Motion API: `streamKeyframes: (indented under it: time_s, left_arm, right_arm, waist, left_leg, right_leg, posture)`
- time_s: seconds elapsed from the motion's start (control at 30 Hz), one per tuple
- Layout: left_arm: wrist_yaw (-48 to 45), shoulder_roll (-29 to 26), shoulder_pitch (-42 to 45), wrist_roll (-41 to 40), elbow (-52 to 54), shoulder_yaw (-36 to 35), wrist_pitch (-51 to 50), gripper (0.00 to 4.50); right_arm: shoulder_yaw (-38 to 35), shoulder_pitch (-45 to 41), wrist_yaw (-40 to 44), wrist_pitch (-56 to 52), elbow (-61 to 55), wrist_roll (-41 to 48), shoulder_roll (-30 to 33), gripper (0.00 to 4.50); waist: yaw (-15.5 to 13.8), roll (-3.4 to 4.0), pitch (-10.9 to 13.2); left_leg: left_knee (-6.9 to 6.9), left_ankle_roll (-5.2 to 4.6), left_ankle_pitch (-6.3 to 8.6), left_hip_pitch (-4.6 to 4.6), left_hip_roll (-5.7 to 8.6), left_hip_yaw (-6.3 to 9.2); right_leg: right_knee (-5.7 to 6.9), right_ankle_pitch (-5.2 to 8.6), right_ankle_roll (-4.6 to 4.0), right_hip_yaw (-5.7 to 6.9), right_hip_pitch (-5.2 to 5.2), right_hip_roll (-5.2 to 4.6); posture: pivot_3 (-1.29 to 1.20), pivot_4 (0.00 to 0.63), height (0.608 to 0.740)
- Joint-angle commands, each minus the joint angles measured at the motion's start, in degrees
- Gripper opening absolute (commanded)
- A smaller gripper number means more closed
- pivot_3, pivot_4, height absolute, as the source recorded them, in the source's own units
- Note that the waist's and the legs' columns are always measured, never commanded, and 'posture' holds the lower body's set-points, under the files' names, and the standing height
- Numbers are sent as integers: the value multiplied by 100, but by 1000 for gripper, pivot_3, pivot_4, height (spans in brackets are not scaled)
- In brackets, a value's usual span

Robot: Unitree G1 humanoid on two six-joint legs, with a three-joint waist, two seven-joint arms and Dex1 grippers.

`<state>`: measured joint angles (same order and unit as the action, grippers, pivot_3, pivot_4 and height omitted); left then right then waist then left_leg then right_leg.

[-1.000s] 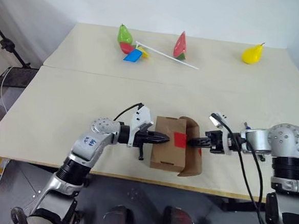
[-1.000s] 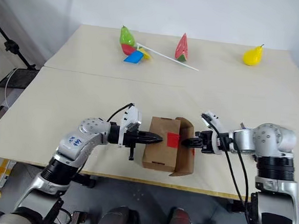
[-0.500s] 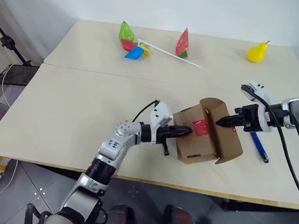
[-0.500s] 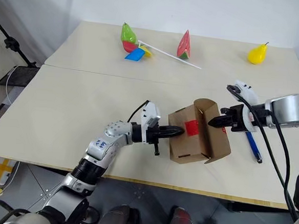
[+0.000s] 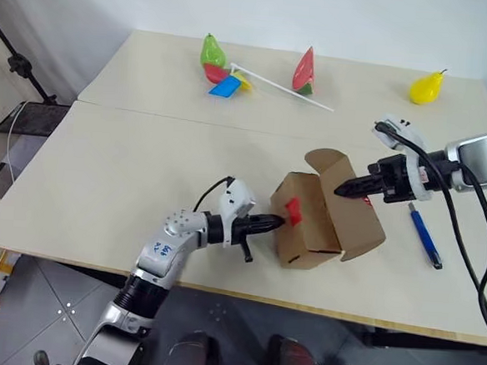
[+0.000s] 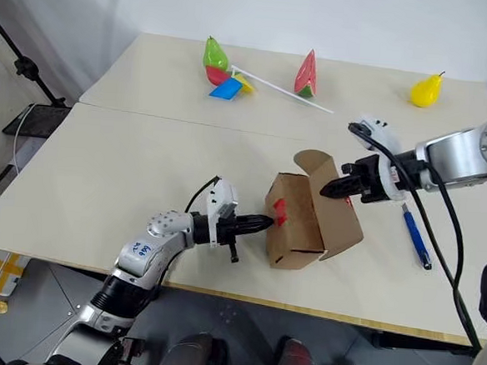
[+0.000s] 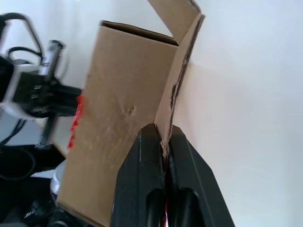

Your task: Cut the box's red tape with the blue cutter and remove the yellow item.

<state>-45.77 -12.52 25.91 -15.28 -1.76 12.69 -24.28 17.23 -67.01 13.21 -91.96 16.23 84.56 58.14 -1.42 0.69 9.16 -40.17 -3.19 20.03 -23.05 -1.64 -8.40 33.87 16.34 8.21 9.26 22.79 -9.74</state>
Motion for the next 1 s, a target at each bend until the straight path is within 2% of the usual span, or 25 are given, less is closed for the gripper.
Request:
streamKeyframes:
  time_s: [0.03, 0.13, 0.23, 0.33, 0.4, 0.5, 0.67, 0.77, 0.87, 1.0]
  left_arm:
    - [-37, -88, -101, -40, 328, 65, -128, 0]
    - [-301, -429, -171, -203, 716, 81, -487, 0]
    - [-953, -1210, -82, -625, 1430, -7, -1162, 0]
    - [-1227, -1590, 191, -1298, 1815, -433, -1716, 0]
    - [-1107, -1507, 464, -1474, 1776, -651, -1735, 0]
    - [-838, -1093, 890, -1530, 1542, -720, -1597, 0]
    - [-503, -764, 1219, -583, 851, 94, -1066, 0]
    - [-474, -543, 1414, -515, 571, 202, -924, 0]
    - [-550, -557, 1533, -116, 308, 565, -680, 0]
    - [-439, -486, 1559, 63, 122, 663, -675, 0]
  right_arm:
    - [-12, 87, -326, -54, -201, 442, -12, 73]
    - [-128, 230, -617, -54, -225, 656, -33, 73]
    - [-292, 382, -922, -54, -272, 767, -71, 73]
    - [-426, 495, -1130, -54, -296, 858, -94, 73]
    - [-513, 583, -1226, -54, -332, 898, -111, 73]
    - [-627, 683, -1369, -54, -365, 931, -183, 73]
    - [-863, 810, -1651, -54, -350, 1008, -347, 73]
    - [-964, 890, -1811, -54, -364, 1063, -417, 73]
    - [-1072, 1009, -1928, -54, -424, 1112, -419, 73]
    - [-1272, 1167, -2030, -18, -489, 1204, -336, 73]
  waist:
    - [-1, -1, 0]
    - [13, -2, 1]
    - [26, -2, 3]
    - [37, -1, 3]
    - [13, -2, 3]
    - [6, -7, 5]
    - [33, -8, 4]
    - [54, -10, 5]
    - [54, -10, 5]
    - [52, -11, 5]
  left_leg:
    - [0, 0, 0, -1, 0, 1]
    - [3, 1, 0, -2, 0, 3]
    - [9, 5, 1, -2, -7, 2]
    - [9, 10, 1, -1, -12, 1]
    - [6, 9, 1, -2, -10, 0]
    - [-2, 8, 0, -2, -7, 1]
    - [4, 9, 0, 7, -1, -4]
    - [8, 16, -2, 6, -1, -5]
    - [6, 17, -3, 6, -6, -5]
    - [5, 16, -3, 10, -12, -6]
  right_leg:
    - [0, 0, 0, 2, 0, 0]
    - [1, 0, 1, 7, 0, 0]
    - [4, 0, 1, 13, 5, 8]
    - [11, 0, 0, 9, 12, 13]
    - [10, 0, 1, 2, 11, 13]
    - [4, 0, 1, 0, 1, 13]
    - [8, -2, 4, 3, -2, 20]
    - [8, -2, 3, 3, 2, 34]
    - [10, -2, 3, 0, 2, 33]
    - [11, -2, 3, -4, 1, 31]
  posture:
    - [0, 150, 740]
    - [0, 150, 740]
    - [0, 150, 740]
    - [0, 150, 740]
    - [0, 150, 740]
    - [0, 150, 740]
    - [0, 150, 740]
    - [0, 150, 740]
    - [0, 150, 740]
    - [0, 150, 740]
